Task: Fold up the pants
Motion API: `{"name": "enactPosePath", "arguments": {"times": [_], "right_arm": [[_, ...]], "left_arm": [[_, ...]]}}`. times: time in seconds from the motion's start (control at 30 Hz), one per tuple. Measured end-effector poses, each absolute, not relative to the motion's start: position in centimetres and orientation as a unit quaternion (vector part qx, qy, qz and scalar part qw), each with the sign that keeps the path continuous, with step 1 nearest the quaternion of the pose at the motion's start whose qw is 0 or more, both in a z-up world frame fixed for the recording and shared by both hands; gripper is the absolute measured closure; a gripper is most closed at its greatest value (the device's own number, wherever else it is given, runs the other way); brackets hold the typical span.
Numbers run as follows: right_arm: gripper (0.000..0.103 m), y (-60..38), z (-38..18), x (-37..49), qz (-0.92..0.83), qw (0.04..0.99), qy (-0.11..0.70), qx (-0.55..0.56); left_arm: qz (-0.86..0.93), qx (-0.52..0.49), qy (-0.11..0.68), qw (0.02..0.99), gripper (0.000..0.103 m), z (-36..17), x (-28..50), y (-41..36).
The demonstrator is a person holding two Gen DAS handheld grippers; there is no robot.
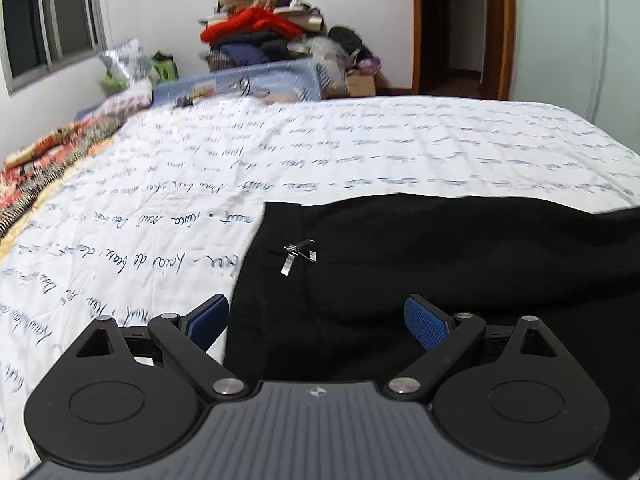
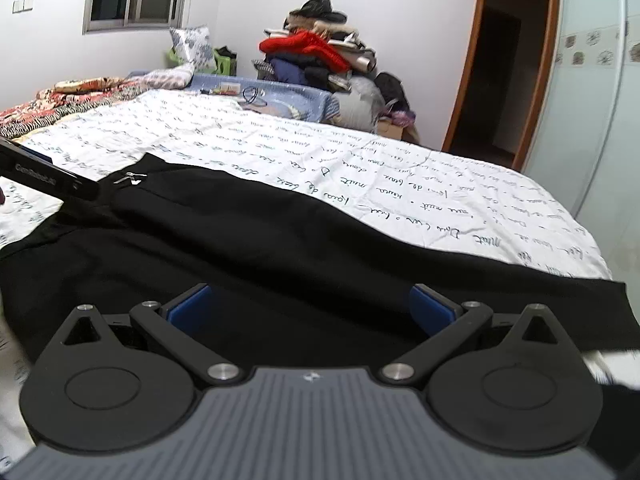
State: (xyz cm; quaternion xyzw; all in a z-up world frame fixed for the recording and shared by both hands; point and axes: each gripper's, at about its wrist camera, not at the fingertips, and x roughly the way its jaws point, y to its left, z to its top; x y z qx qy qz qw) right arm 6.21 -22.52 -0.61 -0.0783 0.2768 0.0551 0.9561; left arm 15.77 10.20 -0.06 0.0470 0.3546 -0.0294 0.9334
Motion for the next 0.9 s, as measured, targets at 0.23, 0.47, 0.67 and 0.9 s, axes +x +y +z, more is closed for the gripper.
{"name": "enactPosePath", "arguments": {"times": [0.23, 0.47, 0.67, 0.9], "right_arm": [[0.0, -25.4, -0.6, 13.1, 0.124, 0.951, 0.275, -0.07], [0.0, -26.8, -0.8, 20.4, 0.129, 0.945, 0.292, -0.066], [0.006, -28.1, -2.3, 26.8, 0.176, 0.919, 0.352, 0.018], [0.023, -26.5, -5.8, 31.7, 0.273, 0.855, 0.433, 0.085]], "left_arm": [[-0.037, 0.003, 0.387, 0.921, 0.008, -2.1, 23.5, 14.8], [-0.059, 0.027, 0.392, 0.918, 0.008, -3.9, 28.9, 15.2], [-0.086, 0.004, 0.388, 0.918, 0.008, -5.4, 31.7, 15.6], [-0.131, -0.003, 0.373, 0.919, 0.01, -6.3, 32.8, 14.5]]}}
